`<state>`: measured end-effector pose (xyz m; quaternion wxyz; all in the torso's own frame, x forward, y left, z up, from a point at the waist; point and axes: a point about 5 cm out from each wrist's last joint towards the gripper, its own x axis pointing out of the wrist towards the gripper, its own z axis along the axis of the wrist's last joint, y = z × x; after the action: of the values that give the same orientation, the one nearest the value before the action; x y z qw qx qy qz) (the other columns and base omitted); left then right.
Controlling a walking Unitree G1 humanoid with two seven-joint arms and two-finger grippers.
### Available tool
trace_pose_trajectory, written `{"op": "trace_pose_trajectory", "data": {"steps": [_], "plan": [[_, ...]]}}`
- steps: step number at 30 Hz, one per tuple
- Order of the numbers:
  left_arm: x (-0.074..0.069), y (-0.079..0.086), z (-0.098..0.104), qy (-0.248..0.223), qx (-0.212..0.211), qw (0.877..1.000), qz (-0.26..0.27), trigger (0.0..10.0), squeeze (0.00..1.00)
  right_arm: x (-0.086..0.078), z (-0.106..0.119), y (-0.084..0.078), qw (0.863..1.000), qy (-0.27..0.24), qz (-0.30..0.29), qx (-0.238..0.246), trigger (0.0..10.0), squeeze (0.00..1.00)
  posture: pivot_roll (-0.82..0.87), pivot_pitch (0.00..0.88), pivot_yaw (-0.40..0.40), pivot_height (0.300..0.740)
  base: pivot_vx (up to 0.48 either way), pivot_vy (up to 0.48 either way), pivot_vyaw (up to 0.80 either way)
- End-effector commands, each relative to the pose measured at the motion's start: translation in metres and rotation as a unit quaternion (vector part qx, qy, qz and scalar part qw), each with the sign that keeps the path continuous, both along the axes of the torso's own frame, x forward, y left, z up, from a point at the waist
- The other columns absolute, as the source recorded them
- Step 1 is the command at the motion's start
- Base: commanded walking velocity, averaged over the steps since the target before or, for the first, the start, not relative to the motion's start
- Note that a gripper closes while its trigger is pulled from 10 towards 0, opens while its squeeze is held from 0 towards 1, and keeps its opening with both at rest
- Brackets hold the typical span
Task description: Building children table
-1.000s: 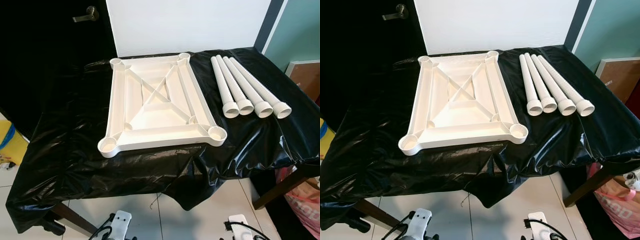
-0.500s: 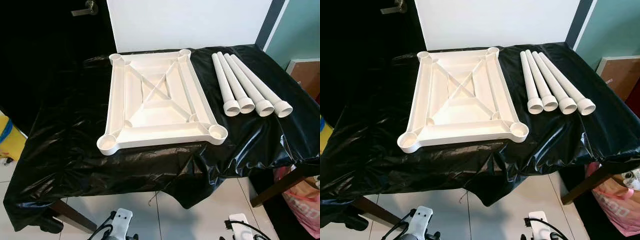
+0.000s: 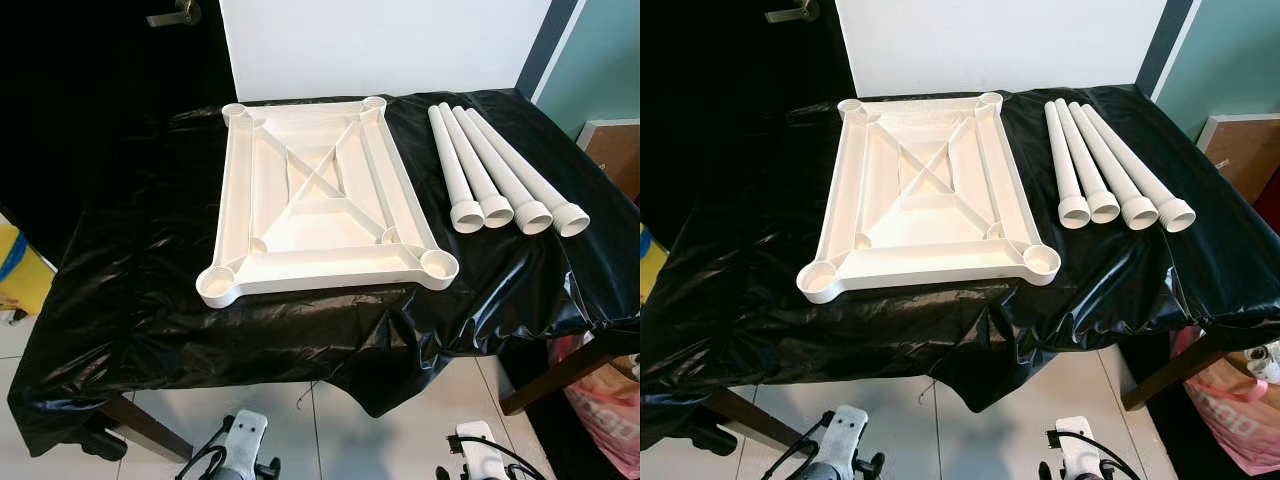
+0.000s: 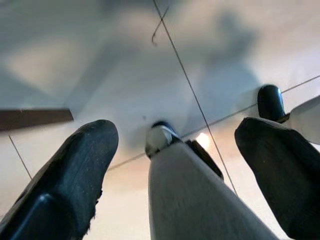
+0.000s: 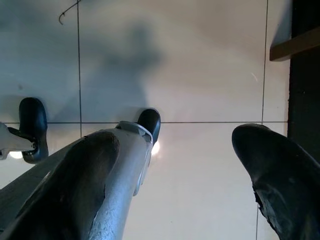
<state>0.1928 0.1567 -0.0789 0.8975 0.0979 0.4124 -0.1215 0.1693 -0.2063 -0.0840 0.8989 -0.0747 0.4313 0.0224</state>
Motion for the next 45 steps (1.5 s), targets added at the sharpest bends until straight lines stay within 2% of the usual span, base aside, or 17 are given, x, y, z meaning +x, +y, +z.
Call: {"op": "trace_pose_trajectory", "data": {"steps": [1, 3, 7, 12, 20, 24, 25, 27, 29, 30, 38, 39, 41, 42, 43, 44, 45], "plan": [[-0.003, -0.007, 0.0, 0.016, -0.044, 0.997, -0.06, 10.0, 0.0, -0.004, -0.001, -0.003, 1.0, 0.004, -0.005, 0.006, 10.0, 0.0, 0.02, 0.061, -0.014, 0.74, 0.0, 0.0, 0.0], [-0.001, -0.008, 0.001, 0.01, -0.044, 0.997, -0.07, 10.0, 0.0, -0.004, -0.001, -0.003, 1.0, 0.002, -0.002, 0.009, 10.0, 0.0, 0.01, 0.065, -0.017, 0.74, 0.0, 0.0, 0.0], [0.008, -0.014, 0.009, -0.033, -0.043, 0.992, -0.112, 10.0, 0.0, 0.004, 0.004, 0.003, 0.999, -0.027, 0.025, 0.037, 10.0, 0.0, -0.02, 0.082, -0.021, 0.74, 0.0, 0.0, 0.0], [0.013, -0.02, 0.015, -0.065, -0.057, 0.988, -0.128, 10.0, 0.0, 0.007, 0.007, 0.006, 0.996, -0.045, 0.046, 0.053, 10.0, 0.0, -0.03, 0.097, -0.019, 0.74, 0.0, 0.0, 0.0], [0.014, -0.022, 0.022, -0.102, -0.075, 0.979, -0.158, 10.0, 0.0, 0.006, 0.011, 0.009, 0.991, -0.073, 0.079, 0.079, 10.0, 0.0, -0.05, 0.123, -0.01, 0.74, 0.0, 0.0, 0.0], [0.01, -0.022, 0.028, -0.129, -0.099, 0.967, -0.197, 10.0, 0.0, 0.006, 0.018, 0.012, 0.979, -0.112, 0.128, 0.114, 10.0, 0.0, -0.06, 0.137, 0.0, 0.74, 0.0, 0.0, 0.0], [0.01, -0.022, 0.028, -0.129, -0.099, 0.967, -0.197, 10.0, 0.0, 0.006, 0.018, 0.012, 0.979, -0.112, 0.128, 0.114, 10.0, 0.0, -0.06, 0.137, 0.0, 0.74, 0.0, 0.0, 0.0], [0.006, -0.021, 0.033, -0.138, -0.126, 0.955, -0.231, 10.0, 0.0, 0.009, 0.027, 0.013, 0.965, -0.145, 0.171, 0.139, 10.0, 0.0, -0.07, 0.142, 0.006, 0.74, 0.0, 0.0, 0.0], [0.004, -0.021, 0.035, -0.139, -0.135, 0.951, -0.241, 10.0, 0.0, 0.01, 0.03, 0.014, 0.96, -0.154, 0.184, 0.147, 10.0, 0.0, -0.07, 0.143, 0.007, 0.74, 0.0, 0.0, 0.0], [0.0, -0.021, 0.038, -0.139, -0.148, 0.942, -0.267, 10.0, 0.0, 0.011, 0.035, 0.015, 0.949, -0.168, 0.213, 0.16, 10.0, 0.0, -0.07, 0.144, 0.008, 0.74, 0.0, 0.0, 0.0], [-0.002, -0.022, 0.049, -0.141, -0.177, 0.929, -0.292, 10.0, 0.0, 0.013, 0.042, 0.018, 0.93, -0.174, 0.258, 0.198, 10.0, 0.0, -0.07, 0.147, 0.01, 0.74, 0.0, 0.0, 0.0], [-0.001, -0.025, 0.057, -0.142, -0.201, 0.922, -0.298, 10.0, 0.0, 0.015, 0.049, 0.017, 0.916, -0.181, 0.284, 0.216, 10.0, 0.0, -0.07, 0.149, 0.012, 0.74, 0.0, 0.0, 0.0], [-0.002, -0.029, 0.067, -0.141, -0.231, 0.913, -0.306, 10.0, 0.0, 0.018, 0.058, 0.016, 0.902, -0.19, 0.31, 0.234, 10.0, 0.0, -0.07, 0.149, 0.012, 0.74, 0.0, 0.0, 0.0], [-0.001, -0.031, 0.075, -0.142, -0.242, 0.905, -0.319, 10.0, 0.0, 0.019, 0.064, 0.015, 0.89, -0.192, 0.337, 0.242, 10.0, 0.0, -0.07, 0.15, 0.012, 0.74, 0.0, 0.0, 0.0], [-0.001, -0.031, 0.075, -0.142, -0.242, 0.905, -0.319, 10.0, 0.0, 0.019, 0.064, 0.015, 0.89, -0.192, 0.337, 0.242, 10.0, 0.0, -0.07, 0.15, 0.012, 0.74, 0.0, 0.0, 0.0], [0.0, -0.034, 0.088, -0.141, -0.26, 0.892, -0.343, 10.0, 0.0, 0.019, 0.075, 0.015, 0.867, -0.188, 0.38, 0.261, 10.0, 0.0, -0.07, 0.151, 0.013, 0.74, 0.0, 0.0, 0.0], [0.0, -0.035, 0.094, -0.14, -0.267, 0.884, -0.356, 10.0, 0.0, 0.019, 0.081, 0.015, 0.856, -0.186, 0.4, 0.27, 10.0, 0.0, -0.07, 0.151, 0.013, 0.74, 0.0, 0.0, 0.0]]}}
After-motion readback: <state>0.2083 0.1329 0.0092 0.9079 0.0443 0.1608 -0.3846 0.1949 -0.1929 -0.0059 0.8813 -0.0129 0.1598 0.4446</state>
